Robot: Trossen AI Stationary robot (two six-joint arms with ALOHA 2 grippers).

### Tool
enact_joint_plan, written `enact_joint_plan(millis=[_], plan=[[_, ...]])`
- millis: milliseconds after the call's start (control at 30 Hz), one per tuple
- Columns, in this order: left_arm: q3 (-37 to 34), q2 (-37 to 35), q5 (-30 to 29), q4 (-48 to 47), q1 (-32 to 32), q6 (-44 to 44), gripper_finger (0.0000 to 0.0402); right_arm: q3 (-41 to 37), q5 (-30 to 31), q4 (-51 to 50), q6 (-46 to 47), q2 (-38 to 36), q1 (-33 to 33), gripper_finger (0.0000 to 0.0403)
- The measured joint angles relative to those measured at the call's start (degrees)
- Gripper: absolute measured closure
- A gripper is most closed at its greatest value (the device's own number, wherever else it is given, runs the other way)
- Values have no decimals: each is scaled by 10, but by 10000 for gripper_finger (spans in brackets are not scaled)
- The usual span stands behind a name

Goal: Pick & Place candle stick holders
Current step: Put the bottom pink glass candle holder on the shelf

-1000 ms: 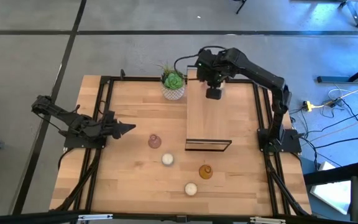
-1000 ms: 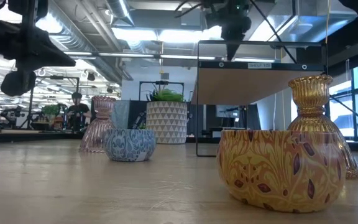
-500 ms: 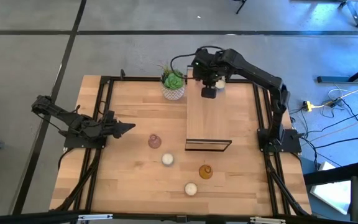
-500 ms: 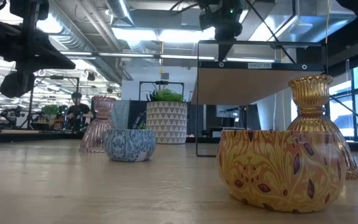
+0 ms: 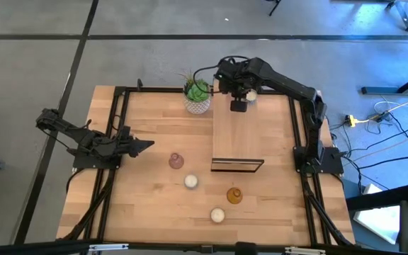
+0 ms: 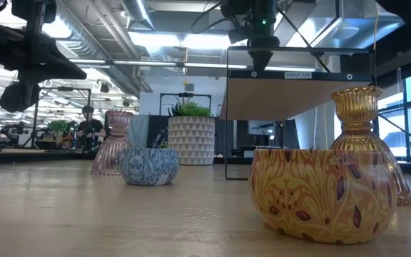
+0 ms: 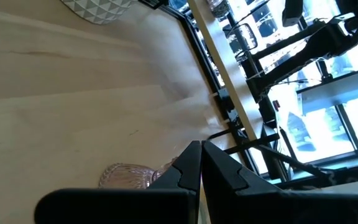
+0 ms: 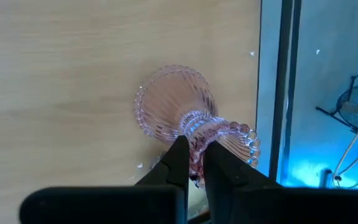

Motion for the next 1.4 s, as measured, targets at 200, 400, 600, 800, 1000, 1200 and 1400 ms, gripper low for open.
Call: enact_joint_plan(millis=[200,400,600,800,1000,1200,1400], plan=[[0,0,-2,0,0,2,395,0,-11,4,1,0,0,368],[0,0,-5,0,0,3,395,0,-11,3,6,0,0,363],[0,0,-5,0,0,3,395,0,-12,3,15,0,0,360],[0,0,-5,0,0,3,395,0,-12,-4,25,0,0,345],[0,0,-5,0,0,3,395,0,-35,-4,27,0,0,313],[0,0,-4,0,0,3,395,0,-19,15,30,0,5,280],[0,0,-4,-2,0,3,395,0,13,28,30,0,15,258]])
